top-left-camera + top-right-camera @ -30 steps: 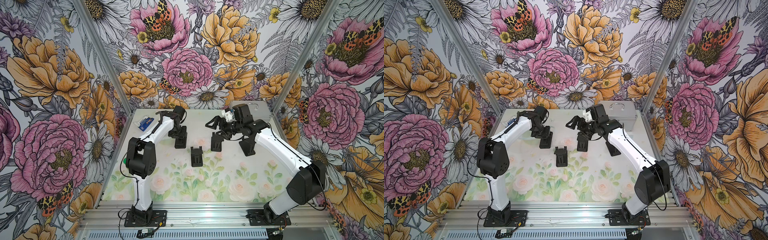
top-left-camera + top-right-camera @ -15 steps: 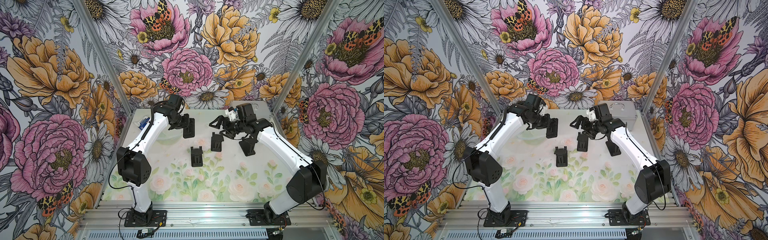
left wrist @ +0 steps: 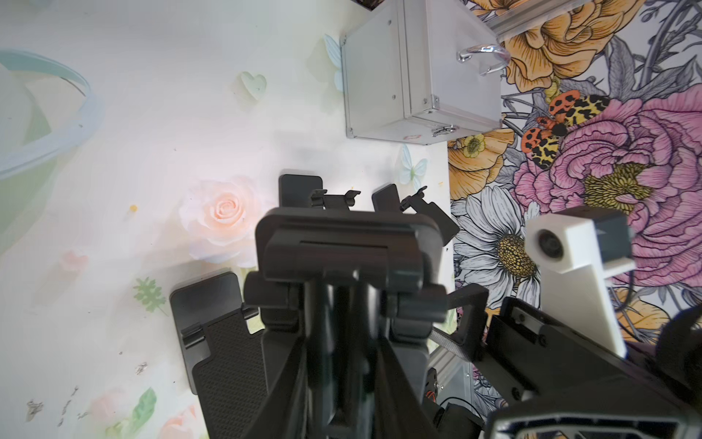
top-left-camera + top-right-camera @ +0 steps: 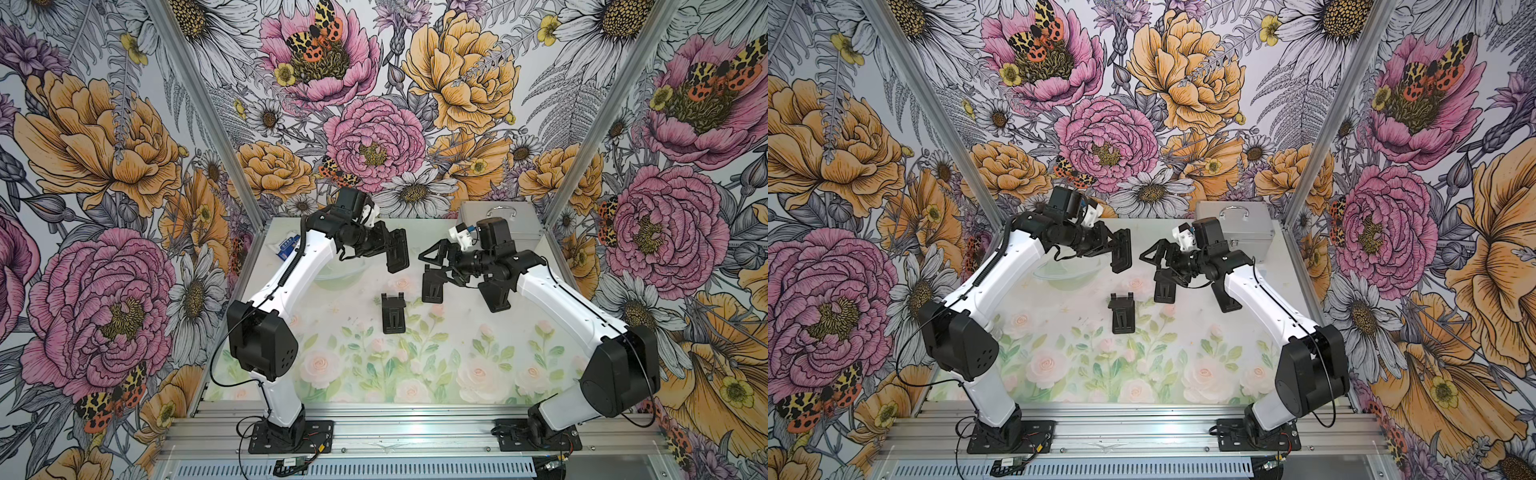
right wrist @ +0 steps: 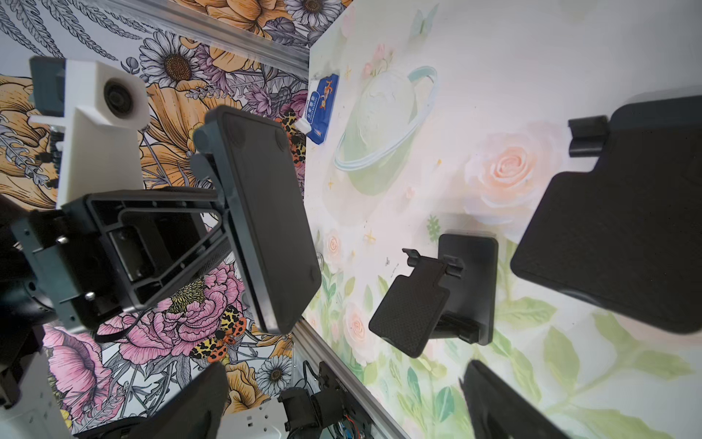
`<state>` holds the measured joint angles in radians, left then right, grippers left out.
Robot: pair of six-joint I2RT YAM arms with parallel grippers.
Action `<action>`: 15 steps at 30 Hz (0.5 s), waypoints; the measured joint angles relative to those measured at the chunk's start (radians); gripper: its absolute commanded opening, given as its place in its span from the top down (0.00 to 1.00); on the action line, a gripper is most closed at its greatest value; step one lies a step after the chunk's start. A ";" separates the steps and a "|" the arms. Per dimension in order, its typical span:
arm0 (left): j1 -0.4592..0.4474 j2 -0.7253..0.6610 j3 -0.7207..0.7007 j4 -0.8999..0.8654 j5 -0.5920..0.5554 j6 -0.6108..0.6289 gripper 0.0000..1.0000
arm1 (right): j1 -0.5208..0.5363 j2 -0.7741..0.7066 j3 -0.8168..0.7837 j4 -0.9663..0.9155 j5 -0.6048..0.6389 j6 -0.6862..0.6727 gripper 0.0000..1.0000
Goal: Open the phone stand
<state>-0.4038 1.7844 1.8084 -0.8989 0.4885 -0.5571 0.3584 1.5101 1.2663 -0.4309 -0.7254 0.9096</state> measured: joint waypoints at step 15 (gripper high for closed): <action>-0.005 -0.044 -0.356 0.623 0.260 -0.388 1.00 | -0.057 -0.157 -0.301 0.478 -0.066 0.295 0.00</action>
<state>-0.4091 1.7401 1.4521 -0.2760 0.7486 -0.9455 0.3016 1.3529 0.9653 0.0467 -0.7918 1.2049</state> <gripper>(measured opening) 0.278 0.993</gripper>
